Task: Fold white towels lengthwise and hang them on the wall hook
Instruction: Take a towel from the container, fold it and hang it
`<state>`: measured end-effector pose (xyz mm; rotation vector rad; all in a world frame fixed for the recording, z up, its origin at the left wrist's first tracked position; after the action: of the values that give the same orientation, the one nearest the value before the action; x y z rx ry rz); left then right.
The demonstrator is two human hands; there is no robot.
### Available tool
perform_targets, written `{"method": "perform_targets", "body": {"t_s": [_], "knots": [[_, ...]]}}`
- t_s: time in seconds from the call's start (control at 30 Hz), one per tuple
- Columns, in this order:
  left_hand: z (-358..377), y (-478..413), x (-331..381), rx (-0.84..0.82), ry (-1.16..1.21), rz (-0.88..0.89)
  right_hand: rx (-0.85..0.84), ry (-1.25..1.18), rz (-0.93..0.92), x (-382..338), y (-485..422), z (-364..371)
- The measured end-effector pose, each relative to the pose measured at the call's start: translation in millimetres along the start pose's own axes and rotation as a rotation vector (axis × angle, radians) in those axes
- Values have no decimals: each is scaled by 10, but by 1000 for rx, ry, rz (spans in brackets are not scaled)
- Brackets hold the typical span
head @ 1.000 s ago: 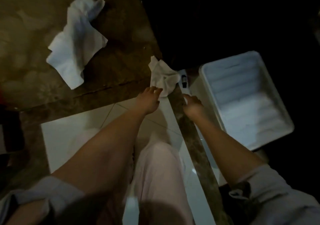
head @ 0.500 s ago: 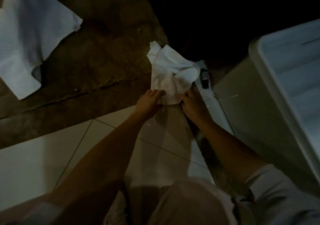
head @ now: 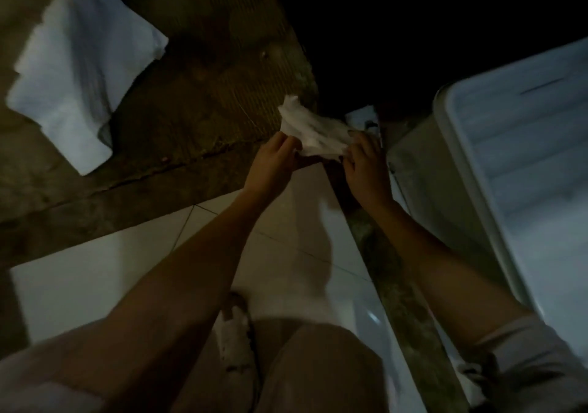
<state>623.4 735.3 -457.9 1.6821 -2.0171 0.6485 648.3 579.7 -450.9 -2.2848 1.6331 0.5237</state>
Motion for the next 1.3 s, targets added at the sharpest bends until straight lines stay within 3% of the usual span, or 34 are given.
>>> {"method": "perform_targets", "body": {"t_s": [0.1,0.2,0.33,0.43,0.77,0.87,1.0,1.13,1.3], "knots": [[-649,-31,284,-1,157,-105,-12,-22,23,-348,-5,-613],[-1346,5,847,-75,-19,-25,-78,-43,50,-745,90,-1264],[-2401,116,1663,-77,-2,-44,-107,-136,188,-1292,263,-2327],[-3228,173,2278,-82,41,-103,-90,-143,159,-1824,389,-3285],[-5621,50,4312,-38,153,132,56,-112,192,-3088,785,-6005],[-6032,-4,4801,-83,73,313,161,-153,228,-3270,942,-6538],[-6535,59,5362,-8,129,528,356,-212,318,-3404,1280,-7141],[-6881,139,5741,16,275,626,513,-212,395,-3660,1768,-7521],[-6860,389,6247,-101,488,640,661,-154,529,-3924,2635,-7681]]}}
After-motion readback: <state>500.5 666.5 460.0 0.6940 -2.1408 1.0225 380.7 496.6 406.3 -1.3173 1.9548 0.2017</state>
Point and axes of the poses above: each hand's wrist, its own y-axis away from the middle knuckle, its own z-axis out of the palm, x = y × z, the point moved 9 cm from there along -y, towards the middle knuckle, and after that the axes turned 1 degree about -x, right-handed, at the moved point
